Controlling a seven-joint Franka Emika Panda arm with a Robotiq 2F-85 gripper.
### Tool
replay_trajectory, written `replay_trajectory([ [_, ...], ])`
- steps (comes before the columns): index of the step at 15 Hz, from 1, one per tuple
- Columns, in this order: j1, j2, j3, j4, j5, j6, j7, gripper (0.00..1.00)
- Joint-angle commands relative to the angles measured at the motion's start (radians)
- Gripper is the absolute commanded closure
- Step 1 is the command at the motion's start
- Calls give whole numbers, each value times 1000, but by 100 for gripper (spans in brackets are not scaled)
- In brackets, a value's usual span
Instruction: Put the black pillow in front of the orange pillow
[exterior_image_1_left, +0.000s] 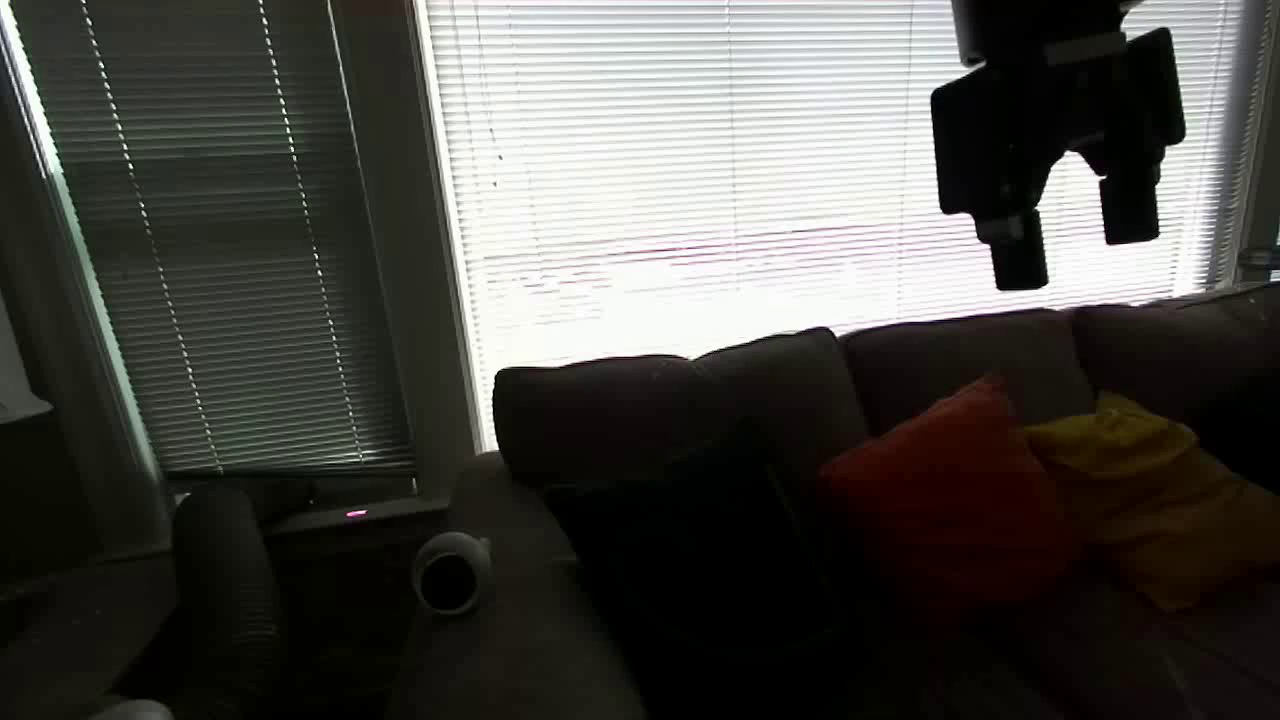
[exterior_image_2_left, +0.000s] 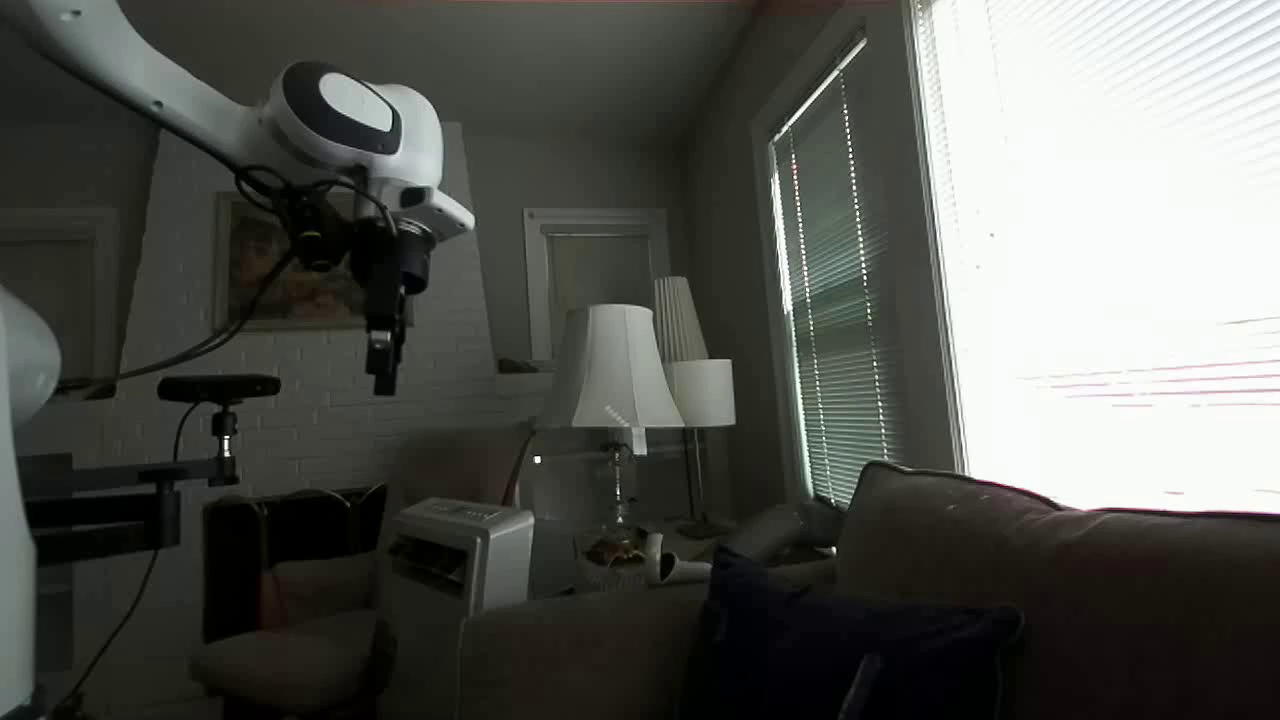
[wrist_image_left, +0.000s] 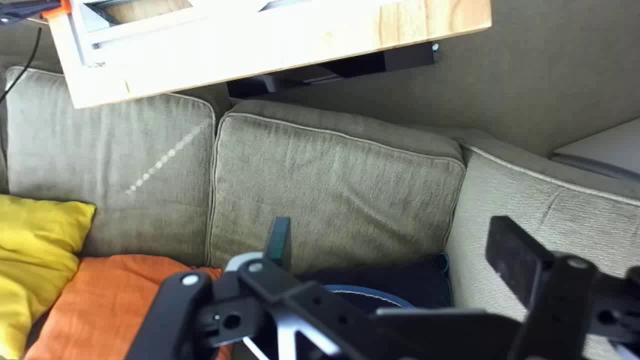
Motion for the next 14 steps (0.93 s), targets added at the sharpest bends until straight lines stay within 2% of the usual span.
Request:
replay_trajectory([
  [1, 10, 3, -8, 1, -5, 0, 5, 0],
  [9, 10, 3, -8, 1, -6, 0, 5, 0],
  [11, -11, 38, -4, -21, -8, 53, 21, 0],
  [14, -60, 126, -11, -65, -32, 229, 38, 0],
])
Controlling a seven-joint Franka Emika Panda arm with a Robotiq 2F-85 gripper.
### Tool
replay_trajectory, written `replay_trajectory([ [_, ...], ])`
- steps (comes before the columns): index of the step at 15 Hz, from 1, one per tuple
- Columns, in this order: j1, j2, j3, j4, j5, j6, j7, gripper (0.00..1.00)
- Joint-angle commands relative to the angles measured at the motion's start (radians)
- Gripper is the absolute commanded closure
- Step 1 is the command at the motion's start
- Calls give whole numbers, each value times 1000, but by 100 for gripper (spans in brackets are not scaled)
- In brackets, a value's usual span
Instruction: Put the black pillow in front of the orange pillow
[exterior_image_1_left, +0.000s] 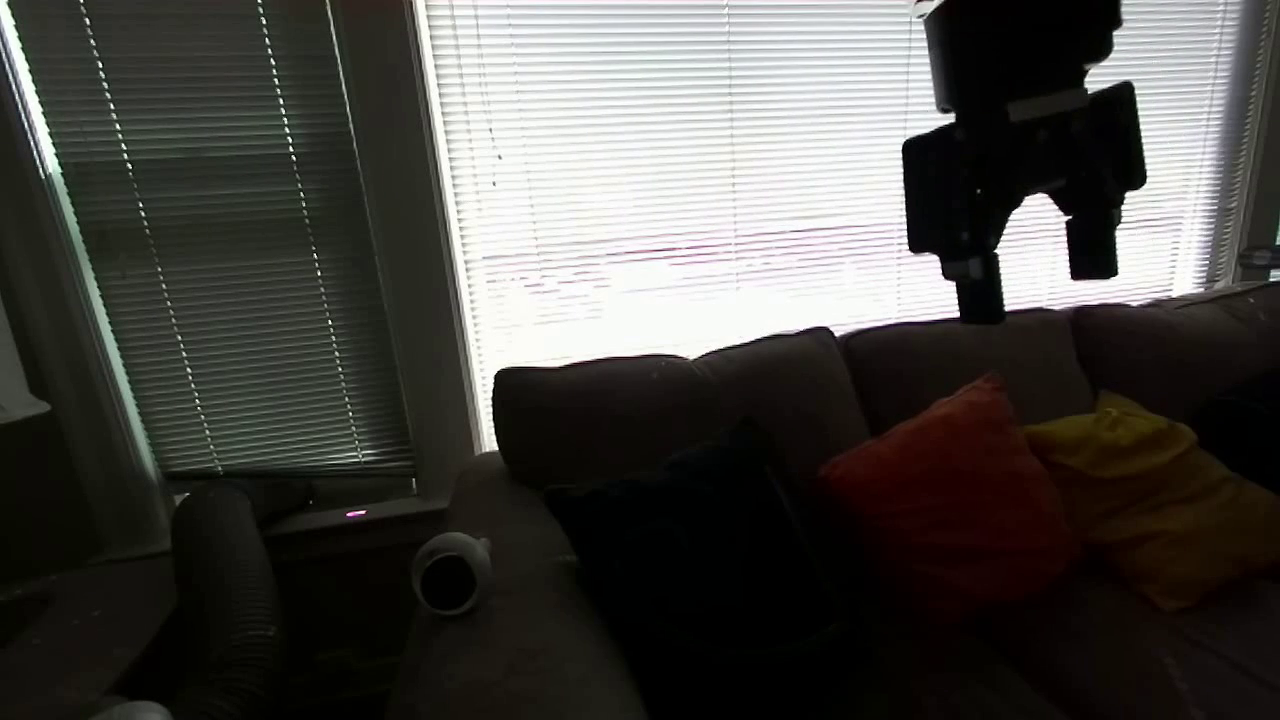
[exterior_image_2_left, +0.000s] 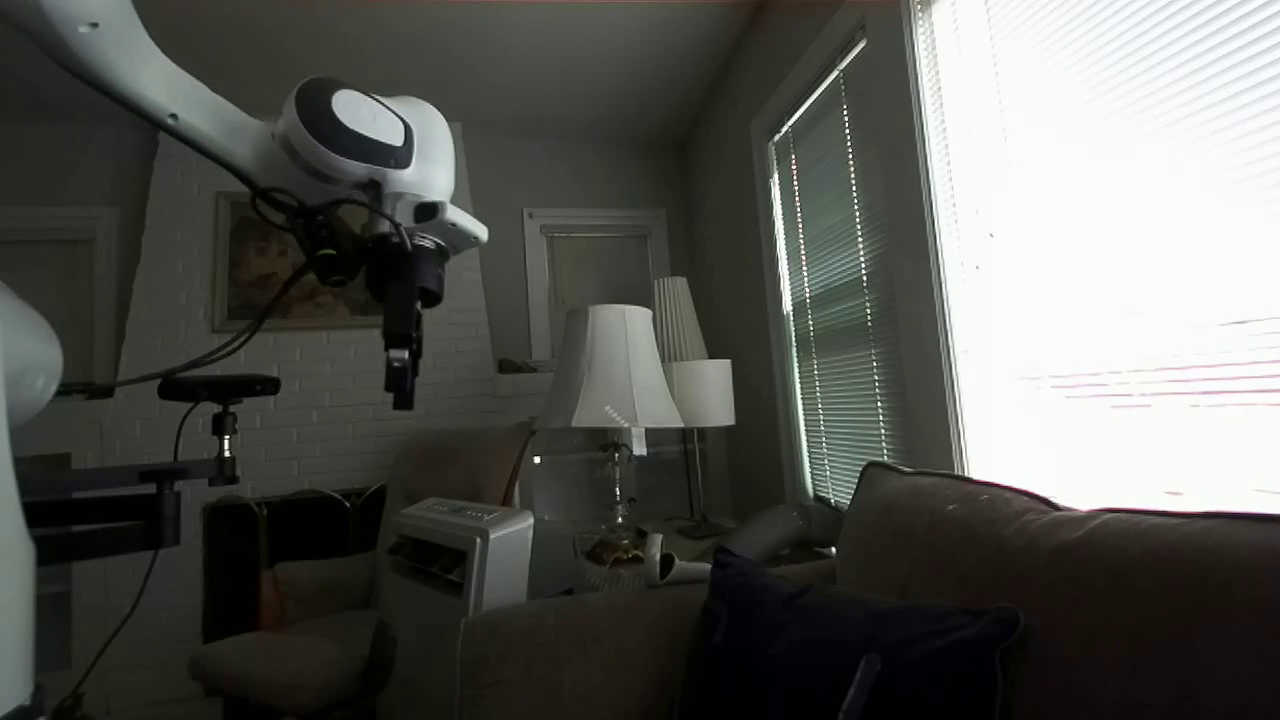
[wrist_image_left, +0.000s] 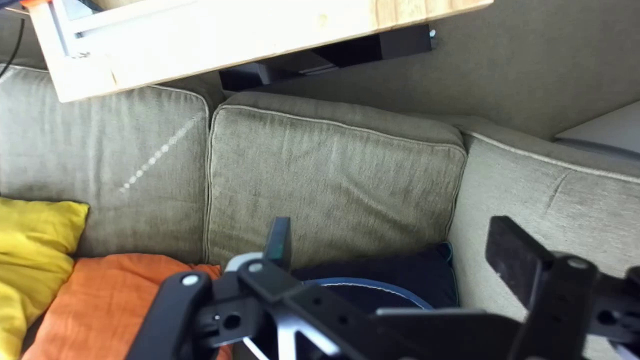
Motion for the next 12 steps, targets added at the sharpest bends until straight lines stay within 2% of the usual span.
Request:
replay_trajectory([
  [1, -53, 125, -16, -39, -33, 198, 40, 0],
  [6, -121, 341, -70, 4, -84, 399, 68, 0],
  [11, -127, 520, -150, 98, -144, 529, 52, 0],
  [12, -127, 552, -160, 122, -196, 571, 36, 0],
])
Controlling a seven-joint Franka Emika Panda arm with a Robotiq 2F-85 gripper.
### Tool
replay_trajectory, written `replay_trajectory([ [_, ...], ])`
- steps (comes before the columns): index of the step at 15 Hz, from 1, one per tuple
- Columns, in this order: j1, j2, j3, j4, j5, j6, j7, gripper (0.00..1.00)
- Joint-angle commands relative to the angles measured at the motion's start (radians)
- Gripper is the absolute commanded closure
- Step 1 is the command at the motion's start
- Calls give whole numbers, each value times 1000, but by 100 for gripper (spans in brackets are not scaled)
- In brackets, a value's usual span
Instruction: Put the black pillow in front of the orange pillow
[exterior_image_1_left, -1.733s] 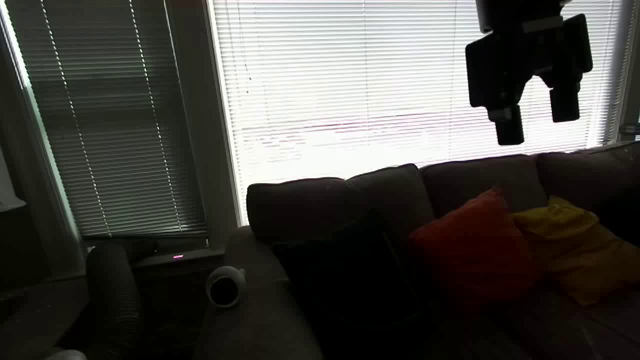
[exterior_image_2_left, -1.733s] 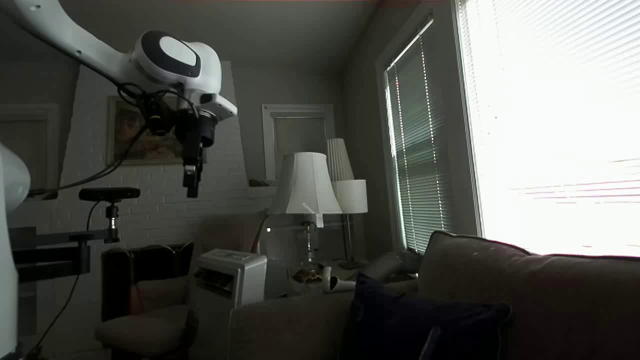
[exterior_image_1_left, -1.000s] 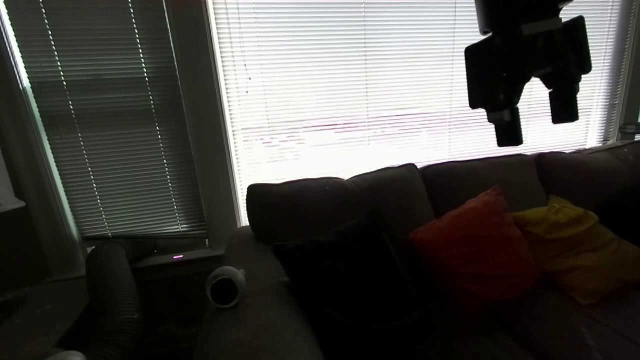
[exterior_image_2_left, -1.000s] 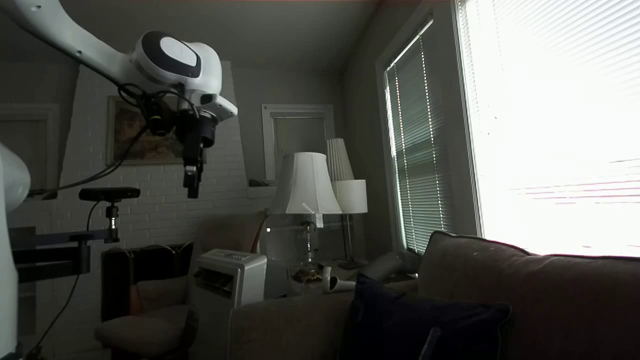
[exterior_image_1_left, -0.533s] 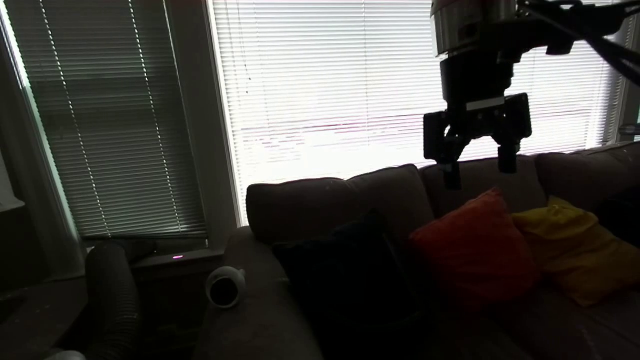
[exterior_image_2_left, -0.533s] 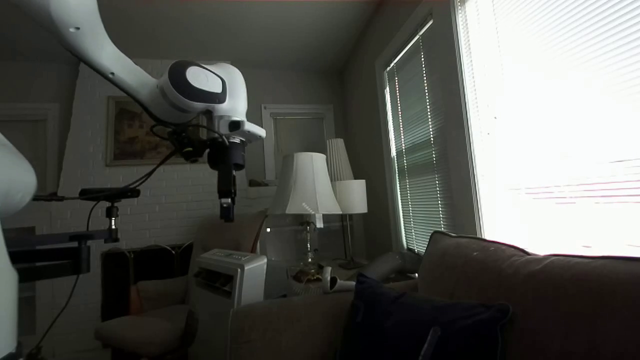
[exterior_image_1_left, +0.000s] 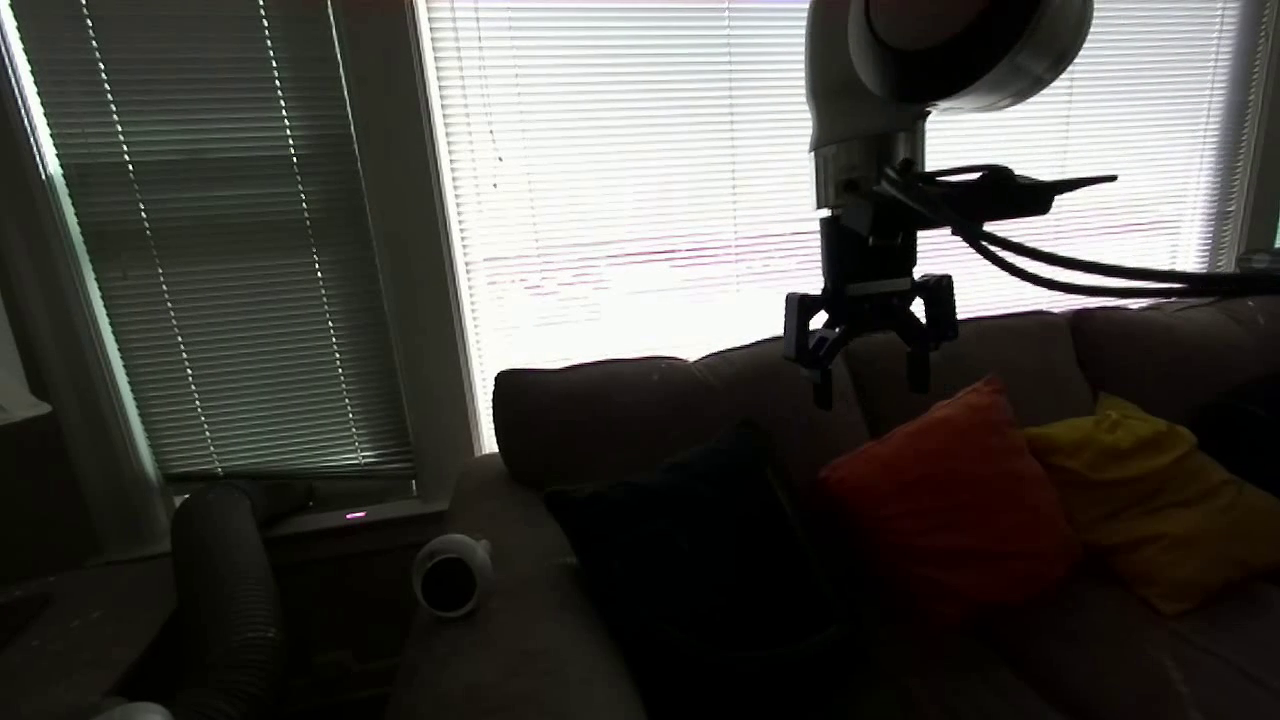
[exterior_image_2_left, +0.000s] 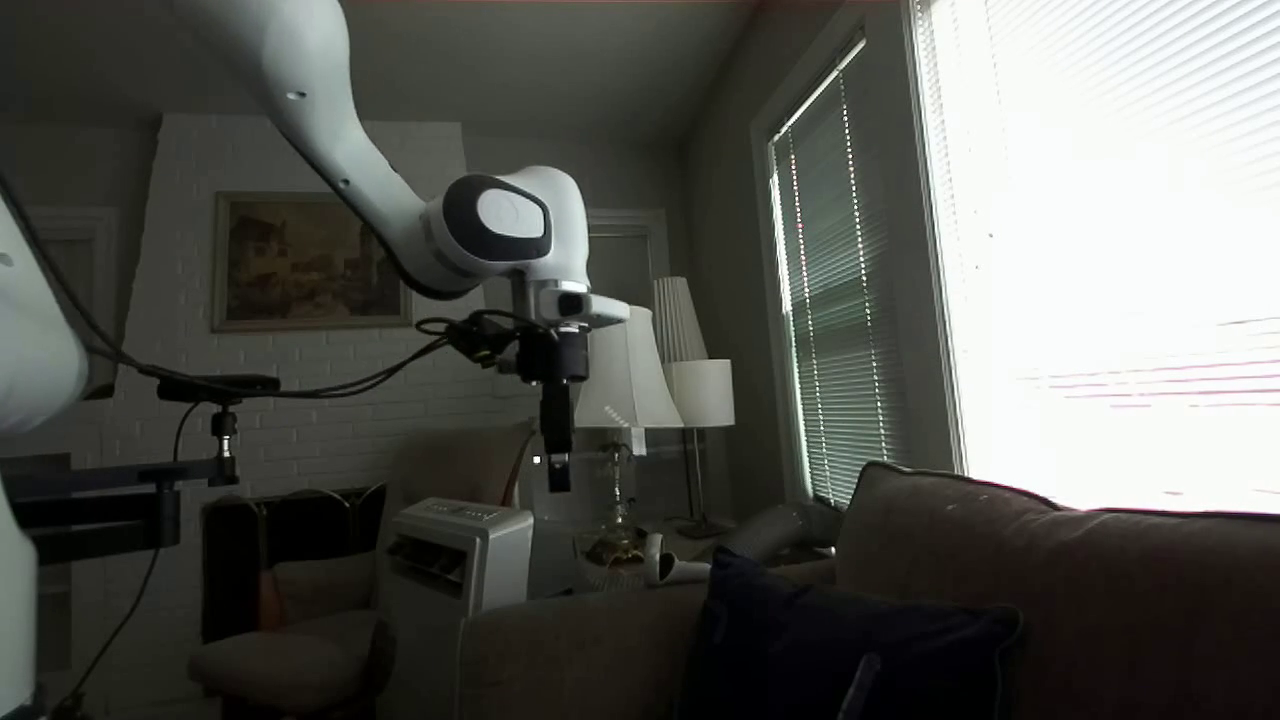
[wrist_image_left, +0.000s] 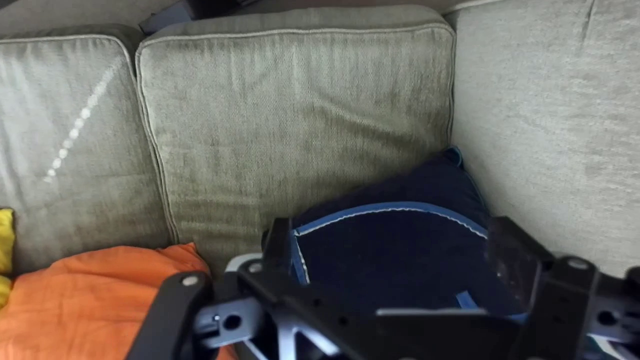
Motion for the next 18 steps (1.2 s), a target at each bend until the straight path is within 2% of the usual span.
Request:
replay_trajectory([
  [1, 2, 142, -36, 107, -152, 112, 16, 0],
  [4, -1, 227, -69, 152, -362, 297, 88, 0],
  [7, 21, 318, -118, 202, -441, 410, 168, 0],
  [11, 72, 448, -204, 272, -433, 428, 205, 0],
  [12, 84, 366, -205, 213, -377, 414, 136, 0],
  [14, 100, 394, -230, 223, -376, 415, 134, 0],
  [18, 108, 383, -230, 224, -377, 415, 135, 0],
])
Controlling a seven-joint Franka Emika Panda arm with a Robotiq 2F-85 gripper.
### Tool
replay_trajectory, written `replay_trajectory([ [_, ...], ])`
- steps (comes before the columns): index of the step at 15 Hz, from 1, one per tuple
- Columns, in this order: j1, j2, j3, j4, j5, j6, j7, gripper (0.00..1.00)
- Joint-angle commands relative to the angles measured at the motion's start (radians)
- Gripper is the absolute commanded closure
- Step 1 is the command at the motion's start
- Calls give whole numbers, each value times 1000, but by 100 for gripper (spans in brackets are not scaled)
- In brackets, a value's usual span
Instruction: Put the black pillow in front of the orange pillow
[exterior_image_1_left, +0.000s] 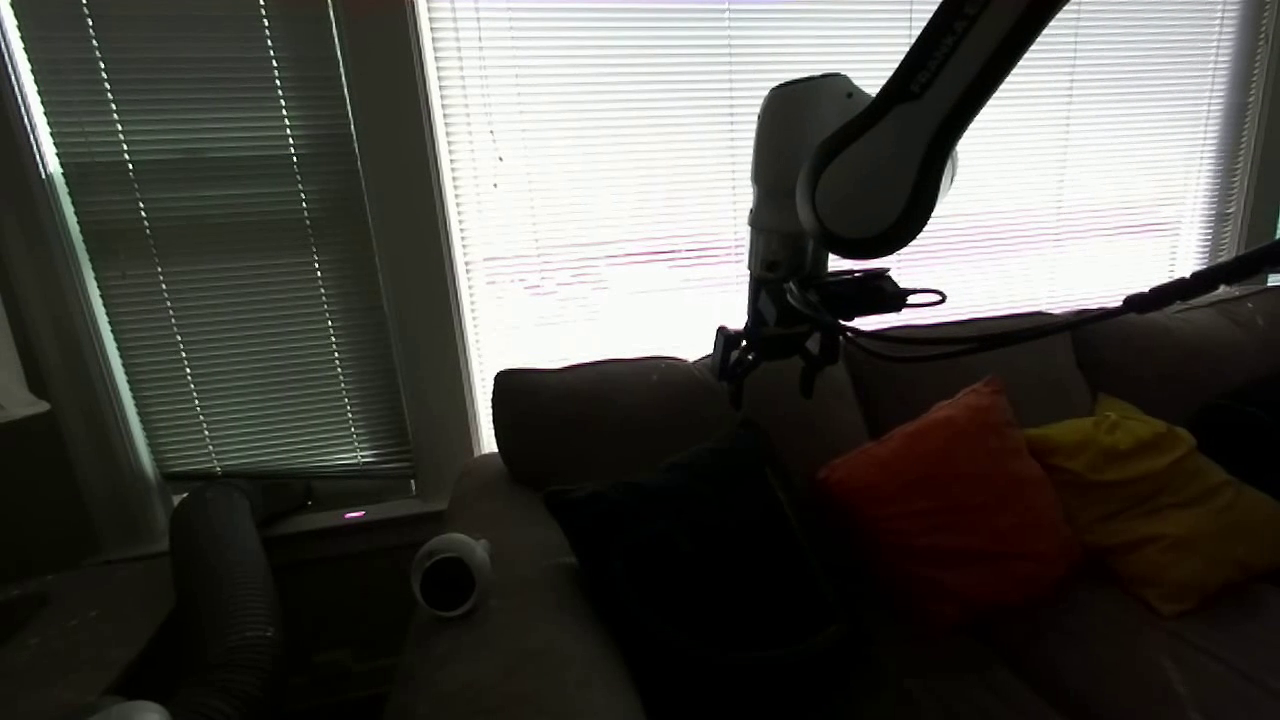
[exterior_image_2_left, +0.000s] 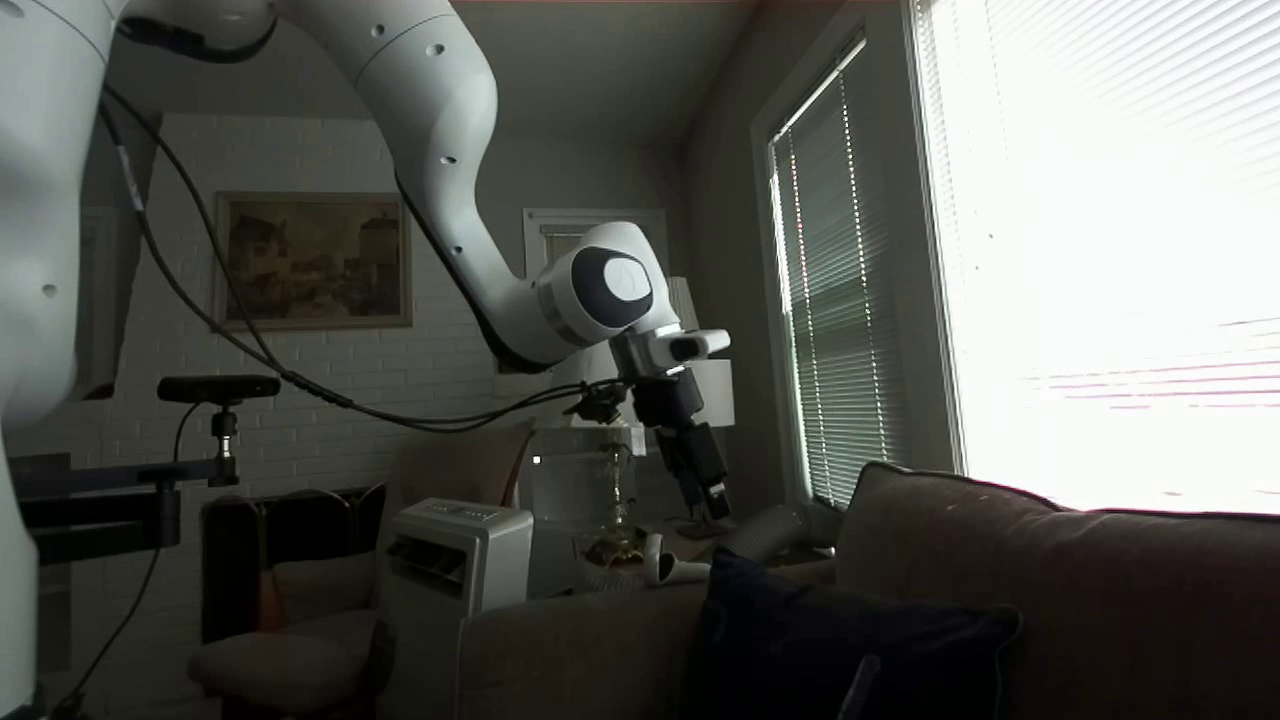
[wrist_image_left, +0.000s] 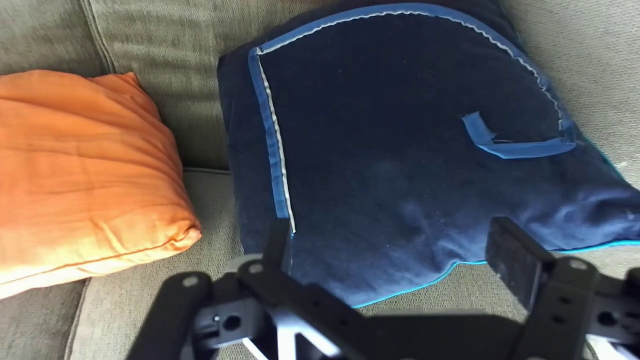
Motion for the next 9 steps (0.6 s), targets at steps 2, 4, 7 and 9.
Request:
replay_trajectory([
  [2, 37, -2, -37, 0, 13, 0, -11, 0],
  [4, 42, 54, -51, 23, -6, 80, -22, 0],
  [7, 60, 121, -71, 60, 22, 219, -61, 0],
  [9, 19, 169, -18, 84, 48, 277, -82, 0],
])
